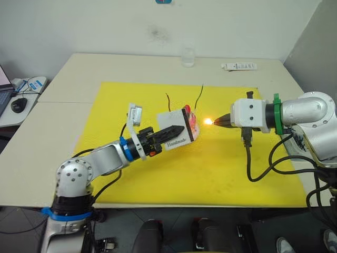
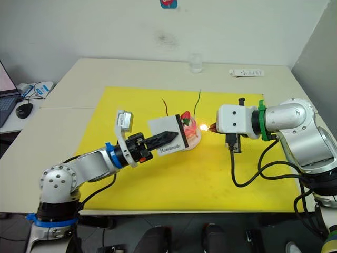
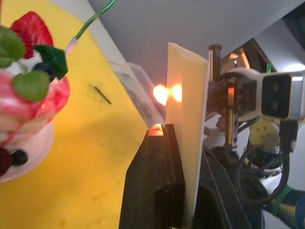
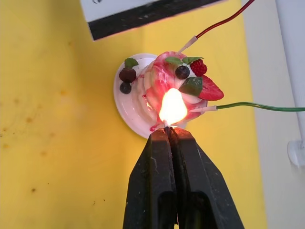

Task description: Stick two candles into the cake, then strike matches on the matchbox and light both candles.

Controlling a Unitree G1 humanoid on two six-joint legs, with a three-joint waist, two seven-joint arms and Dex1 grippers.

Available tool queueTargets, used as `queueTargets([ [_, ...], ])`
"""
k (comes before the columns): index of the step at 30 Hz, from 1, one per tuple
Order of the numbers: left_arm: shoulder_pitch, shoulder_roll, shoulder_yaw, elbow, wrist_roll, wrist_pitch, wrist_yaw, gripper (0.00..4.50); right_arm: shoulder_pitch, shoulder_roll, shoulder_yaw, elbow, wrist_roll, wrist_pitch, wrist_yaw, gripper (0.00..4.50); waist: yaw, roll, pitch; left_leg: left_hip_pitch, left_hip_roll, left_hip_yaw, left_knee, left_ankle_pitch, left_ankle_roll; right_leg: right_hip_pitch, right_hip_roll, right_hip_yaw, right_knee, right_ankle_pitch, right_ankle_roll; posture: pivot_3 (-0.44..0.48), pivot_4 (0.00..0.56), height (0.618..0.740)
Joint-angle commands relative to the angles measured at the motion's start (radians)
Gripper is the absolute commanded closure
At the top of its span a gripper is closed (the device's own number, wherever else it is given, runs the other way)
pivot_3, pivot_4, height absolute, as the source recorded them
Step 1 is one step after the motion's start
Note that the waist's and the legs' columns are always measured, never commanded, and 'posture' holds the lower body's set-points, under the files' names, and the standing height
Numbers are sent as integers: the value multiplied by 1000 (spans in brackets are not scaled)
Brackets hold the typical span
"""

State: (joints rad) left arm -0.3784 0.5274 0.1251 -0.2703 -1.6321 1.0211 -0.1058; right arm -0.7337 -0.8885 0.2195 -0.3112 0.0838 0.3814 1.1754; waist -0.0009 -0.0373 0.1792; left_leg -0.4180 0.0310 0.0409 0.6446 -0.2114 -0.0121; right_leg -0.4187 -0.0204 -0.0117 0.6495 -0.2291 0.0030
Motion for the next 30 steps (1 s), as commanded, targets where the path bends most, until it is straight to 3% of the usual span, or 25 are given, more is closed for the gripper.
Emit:
queueTargets([
  [1, 32, 57, 50, -47, -31, 12, -42, 4500, -22, 12, -25, -15, 5, 6, -19, 4451, 0, 0, 0, 0, 0, 0, 0, 0, 0, 0, 0, 0, 0, 0, 0, 0, 150, 740],
  [9, 164, 147, 107, -129, -52, -2, -71, 4500, -64, 115, 3, 19, -2, 24, -66, 4451, -2, 0, 0, 0, 1, 1, 0, 0, 0, 0, -2, 1, 0, 0, 0, 0, 150, 740],
  [13, 224, 175, 159, -161, -61, -29, -84, 4500, -103, 229, 6, 76, -11, 42, -156, 4451, -2, 0, 0, 0, 1, 1, 0, 0, 0, 0, -2, 0, 1, -1, -2, 0, 150, 740],
  [21, 242, 136, 147, -195, -35, -104, -31, 4500, -185, 442, 38, 206, -54, 25, -321, 4451, 2, 0, 0, 0, 0, 1, 0, 0, 0, -1, -2, 0, 0, 0, -2, 0, 150, 740],
  [30, 237, 125, 121, -220, -54, -128, 0, 4500, -238, 532, 53, 323, -99, -47, -392, 4451, 0, 0, 0, -1, 1, 1, 0, 0, 0, -1, -2, 0, 1, 0, -1, 0, 150, 740],
])
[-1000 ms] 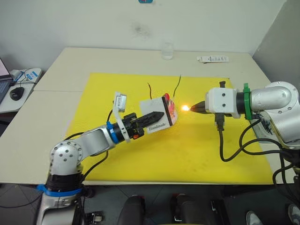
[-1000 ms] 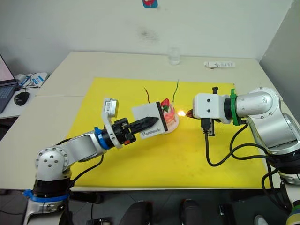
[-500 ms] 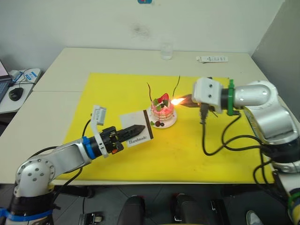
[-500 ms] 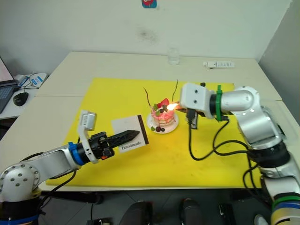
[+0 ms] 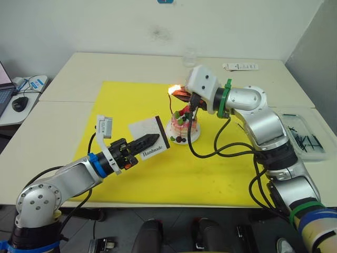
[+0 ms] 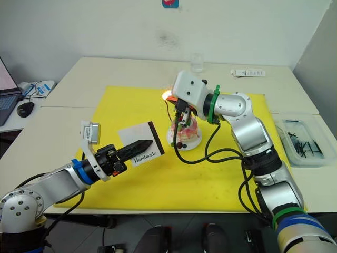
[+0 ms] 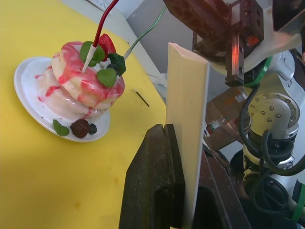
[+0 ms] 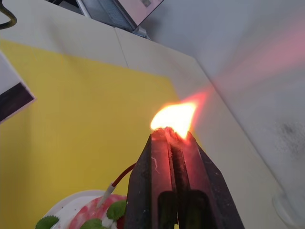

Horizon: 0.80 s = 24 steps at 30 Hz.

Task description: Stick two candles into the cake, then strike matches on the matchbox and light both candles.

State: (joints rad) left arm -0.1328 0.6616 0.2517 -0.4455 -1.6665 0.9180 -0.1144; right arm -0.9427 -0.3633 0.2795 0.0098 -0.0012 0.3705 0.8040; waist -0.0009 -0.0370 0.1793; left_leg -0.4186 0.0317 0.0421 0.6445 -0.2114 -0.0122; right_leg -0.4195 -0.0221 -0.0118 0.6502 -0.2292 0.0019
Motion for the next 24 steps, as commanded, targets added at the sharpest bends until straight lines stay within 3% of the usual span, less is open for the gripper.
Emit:
queueTargets([
  [1, -8, -11, -9, -48, -22, -28, 12, 4500, -30, 10, -7, 6, -17, -39, -22, 4451, 0, 0, 0, 0, 0, 0, 0, 0, 0, 0, 0, 0, 0, 0, 0, 0, 150, 740],
  [24, -38, -9, -39, -51, -50, -35, 38, 4500, -25, 26, 13, 53, -59, -44, -15, 4451, -1, 0, 0, 0, 0, 0, 0, 0, 0, 0, 0, 0, 0, 0, 0, 0, 150, 740],
])
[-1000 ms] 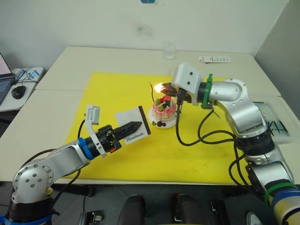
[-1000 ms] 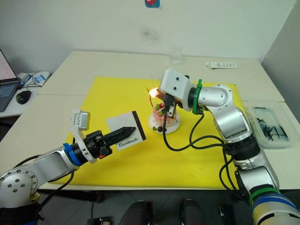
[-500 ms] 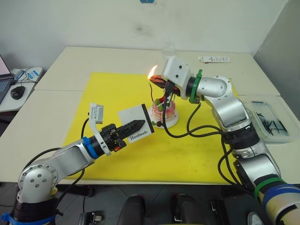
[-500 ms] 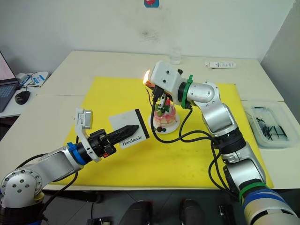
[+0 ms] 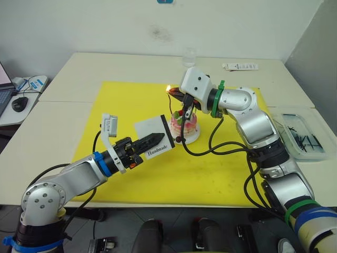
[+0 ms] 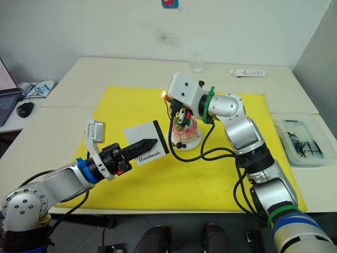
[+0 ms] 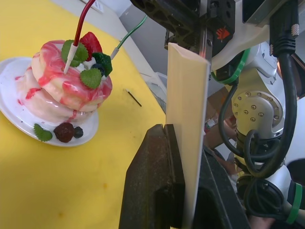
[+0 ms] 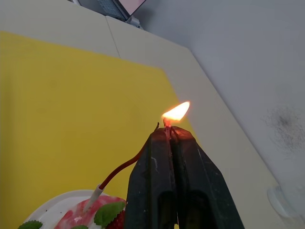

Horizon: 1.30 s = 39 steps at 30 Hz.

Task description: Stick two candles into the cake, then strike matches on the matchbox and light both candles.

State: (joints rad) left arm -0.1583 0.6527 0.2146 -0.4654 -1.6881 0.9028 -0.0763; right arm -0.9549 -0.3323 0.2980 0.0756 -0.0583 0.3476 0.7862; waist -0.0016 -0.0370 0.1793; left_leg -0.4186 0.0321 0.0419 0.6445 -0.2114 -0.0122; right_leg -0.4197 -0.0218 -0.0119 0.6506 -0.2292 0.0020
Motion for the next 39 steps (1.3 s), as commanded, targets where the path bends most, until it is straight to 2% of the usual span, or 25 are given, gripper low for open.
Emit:
queueTargets([
  [1, -14, 0, -4, -30, -27, -21, 1, 4500, -12, -6, -5, -13, -2, -22, 4, 4451, 0, 0, 0, 0, 0, 0, 0, 0, 0, 0, 0, 0, 0, 0, 0, 0, 150, 740],
  [39, -28, 11, -32, -25, -59, -23, 14, 4500, -11, -31, -10, 11, -14, -39, 9, 4451, 0, 0, 0, 0, 0, 0, 0, 0, 0, 0, 0, 0, 0, 0, 0, 0, 150, 740],
])
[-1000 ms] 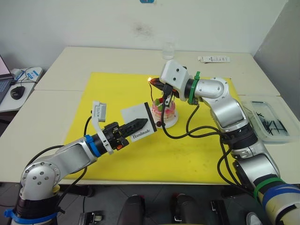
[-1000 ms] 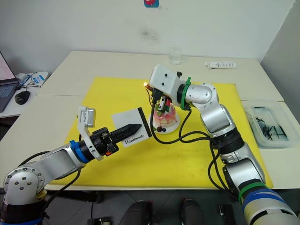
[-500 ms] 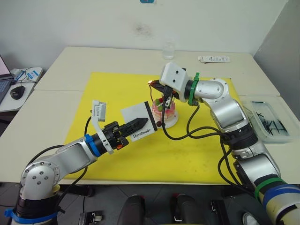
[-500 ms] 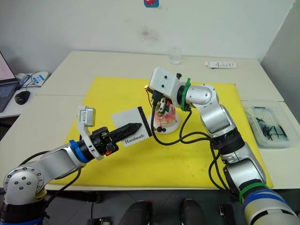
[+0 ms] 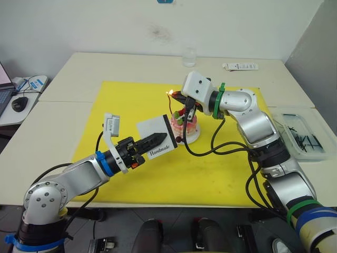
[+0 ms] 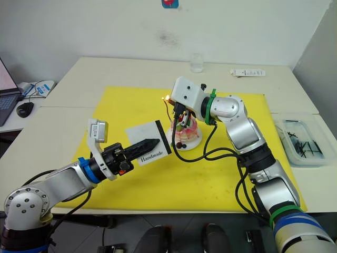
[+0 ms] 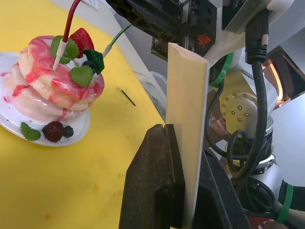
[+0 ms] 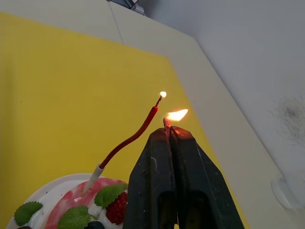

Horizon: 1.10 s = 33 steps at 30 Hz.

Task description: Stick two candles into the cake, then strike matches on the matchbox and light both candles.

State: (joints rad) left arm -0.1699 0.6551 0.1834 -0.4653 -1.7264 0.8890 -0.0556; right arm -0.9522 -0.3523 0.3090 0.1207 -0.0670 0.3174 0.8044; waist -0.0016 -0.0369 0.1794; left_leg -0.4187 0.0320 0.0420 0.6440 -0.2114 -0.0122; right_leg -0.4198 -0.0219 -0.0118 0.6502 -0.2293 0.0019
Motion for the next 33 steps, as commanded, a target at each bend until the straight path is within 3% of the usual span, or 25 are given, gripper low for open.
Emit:
queueTargets([
  [1, -18, 9, -2, -23, -20, -9, -8, 4500, -11, -14, -23, -36, -6, -7, -10, 4451, 0, 0, 0, 0, 0, 0, 0, 0, 0, 0, 0, 0, 0, 0, 0, 0, 150, 740],
  [7, -19, 22, -10, -19, -27, 6, -31, 4500, 39, -66, -43, -99, 11, 23, 10, 4451, 1, 0, 0, 0, 0, 0, 0, 0, 0, 0, 0, 0, -1, 0, 0, 0, 150, 740],
  [13, -56, 65, -46, -6, 9, 65, -147, 4500, 186, -191, -125, -343, 138, 147, 117, 4451, 5, 0, 0, -1, 0, 0, -1, 0, 0, 0, 0, -1, -2, 0, 0, 0, 150, 740],
  [17, -100, 86, -84, -30, 161, 66, -284, 4500, 329, -308, -228, -515, 232, 261, 151, 4451, 5, 0, 0, -2, -1, -1, -1, 0, 0, 0, 0, -2, -2, -1, 0, 0, 150, 740],
  [21, -125, 47, -123, -67, 255, 38, -344, 4500, 489, -398, -357, -602, 277, 326, 126, 4451, 6, 0, 0, -1, -1, 0, -1, 0, 0, 0, 1, -1, -3, -1, 0, 0, 150, 740],
  [27, -91, -16, -164, -120, 341, 13, -375, 4500, 727, -474, -621, -490, 207, 314, -18, 4451, 7, 0, 0, -2, -2, 3, 0, 0, 0, 0, 0, 1, -4, -1, -1, 0, 150, 740],
  [33, -75, -54, -171, -131, 369, 9, -380, 4500, 690, -479, -719, -267, 140, 386, -231, 4451, 0, 0, 0, 0, -2, 3, 1, 0, 0, 0, 0, 2, -3, -1, -1, 0, 150, 740],
])
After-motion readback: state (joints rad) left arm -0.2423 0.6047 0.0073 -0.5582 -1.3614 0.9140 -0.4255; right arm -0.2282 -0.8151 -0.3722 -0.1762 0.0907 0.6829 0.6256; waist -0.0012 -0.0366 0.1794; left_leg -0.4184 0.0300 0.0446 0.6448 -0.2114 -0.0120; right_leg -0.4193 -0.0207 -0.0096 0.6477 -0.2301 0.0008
